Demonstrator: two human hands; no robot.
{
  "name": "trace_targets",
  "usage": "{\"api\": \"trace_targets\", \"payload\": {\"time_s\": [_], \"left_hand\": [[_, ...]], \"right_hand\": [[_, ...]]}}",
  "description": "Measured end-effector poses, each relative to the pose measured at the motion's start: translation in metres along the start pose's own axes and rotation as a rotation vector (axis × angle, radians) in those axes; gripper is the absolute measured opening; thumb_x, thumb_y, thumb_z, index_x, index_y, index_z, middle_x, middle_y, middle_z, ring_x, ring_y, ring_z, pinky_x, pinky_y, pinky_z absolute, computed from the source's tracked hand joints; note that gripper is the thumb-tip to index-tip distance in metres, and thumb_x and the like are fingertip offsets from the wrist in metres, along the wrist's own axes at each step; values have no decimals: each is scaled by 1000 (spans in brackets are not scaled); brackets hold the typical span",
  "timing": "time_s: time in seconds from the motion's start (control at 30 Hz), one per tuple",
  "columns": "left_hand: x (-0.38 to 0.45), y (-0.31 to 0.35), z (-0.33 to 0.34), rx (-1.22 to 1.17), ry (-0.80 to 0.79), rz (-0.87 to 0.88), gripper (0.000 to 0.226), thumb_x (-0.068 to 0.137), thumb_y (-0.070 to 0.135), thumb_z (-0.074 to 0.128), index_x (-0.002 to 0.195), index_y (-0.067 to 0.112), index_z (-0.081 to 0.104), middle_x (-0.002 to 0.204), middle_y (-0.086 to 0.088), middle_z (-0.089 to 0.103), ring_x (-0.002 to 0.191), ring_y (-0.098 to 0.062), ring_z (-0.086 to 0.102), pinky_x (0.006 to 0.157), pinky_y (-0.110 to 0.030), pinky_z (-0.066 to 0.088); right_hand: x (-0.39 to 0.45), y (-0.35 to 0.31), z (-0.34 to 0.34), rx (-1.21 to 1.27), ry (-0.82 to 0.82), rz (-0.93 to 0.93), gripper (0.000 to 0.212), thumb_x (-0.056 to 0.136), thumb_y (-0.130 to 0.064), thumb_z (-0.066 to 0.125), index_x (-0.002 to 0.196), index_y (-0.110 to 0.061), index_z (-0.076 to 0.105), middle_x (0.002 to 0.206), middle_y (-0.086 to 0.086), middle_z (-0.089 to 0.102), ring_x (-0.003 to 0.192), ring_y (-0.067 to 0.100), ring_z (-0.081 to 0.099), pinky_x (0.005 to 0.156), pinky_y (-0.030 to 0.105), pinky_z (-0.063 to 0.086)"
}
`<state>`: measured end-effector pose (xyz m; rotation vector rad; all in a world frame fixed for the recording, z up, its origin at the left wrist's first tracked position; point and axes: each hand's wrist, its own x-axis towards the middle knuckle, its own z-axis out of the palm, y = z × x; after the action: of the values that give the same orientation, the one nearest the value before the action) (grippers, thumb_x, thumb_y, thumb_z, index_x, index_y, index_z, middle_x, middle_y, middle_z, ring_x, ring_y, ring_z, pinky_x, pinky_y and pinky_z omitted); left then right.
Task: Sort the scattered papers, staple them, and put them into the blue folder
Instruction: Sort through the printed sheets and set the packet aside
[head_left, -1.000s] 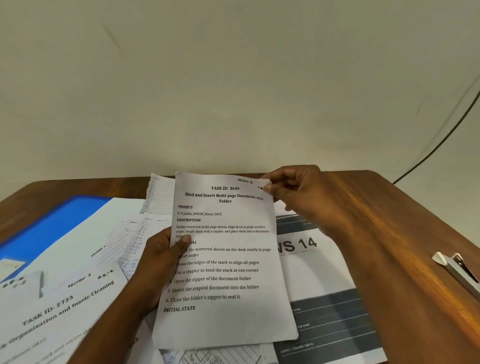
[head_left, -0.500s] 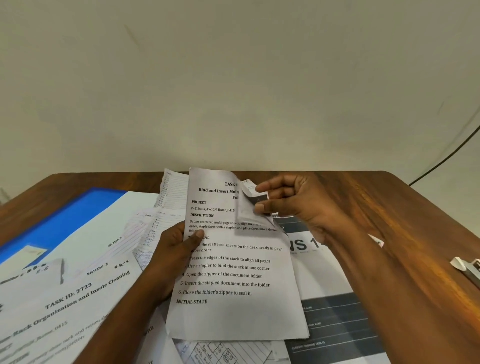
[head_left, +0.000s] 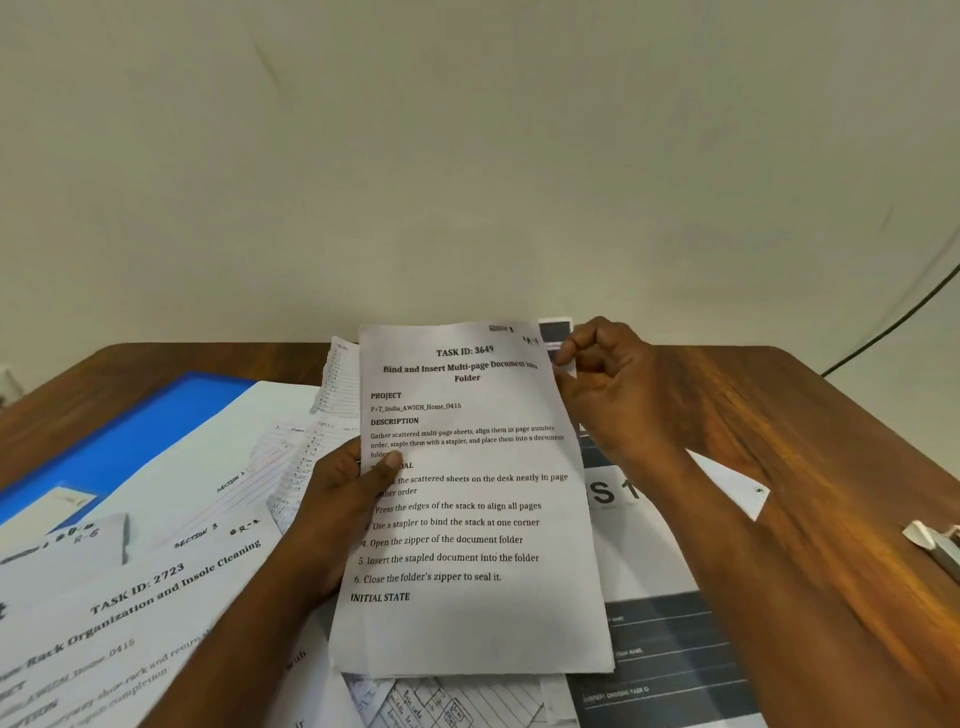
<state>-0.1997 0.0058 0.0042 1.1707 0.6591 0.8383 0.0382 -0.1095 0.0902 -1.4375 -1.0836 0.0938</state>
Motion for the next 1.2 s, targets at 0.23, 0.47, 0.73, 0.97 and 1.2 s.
{"api": "trace_targets", "payload": {"time_s": [0.23,0.47,0.73,0.97,1.2], "left_hand": [[-1,3,2,-118,-11,31,30,96,13,63,124,4,67,114,-23,77,91,-34,79,69,-42,66],[-2,4,1,-112,-15,64,27,99,10,59,123,-1,66,112,-26,76,87,-34,79,67,-42,66],[-3,6,2,-95,-8,58,30,98,12,60,124,-1,66,114,-28,75,87,-35,78,68,-42,66],[0,5,-5,-77,-10,48,30,102,13,56,129,7,67,119,-23,76,97,-39,78,76,-47,67],[4,6,-21,-73,50,-54,34,99,20,59,131,19,71,128,-20,73,114,-49,70,101,-82,41]], "right_hand": [[-8,-11,9,78,-11,0,39,62,-44,95,96,-35,78,100,-11,79,89,-1,72,80,26,57],[-14,-26,17,178,-24,-19,58,48,-36,100,101,-20,79,99,-12,80,95,3,74,79,17,57],[-15,-25,16,271,-36,54,58,46,-39,95,99,-23,77,99,-14,79,97,10,74,84,30,63],[-20,-29,16,317,-94,9,19,72,-22,92,85,-17,78,89,-1,79,86,14,73,83,37,61],[2,-22,-32,535,-370,199,10,91,-10,74,81,-12,76,101,13,79,92,25,73,75,33,56]]}}
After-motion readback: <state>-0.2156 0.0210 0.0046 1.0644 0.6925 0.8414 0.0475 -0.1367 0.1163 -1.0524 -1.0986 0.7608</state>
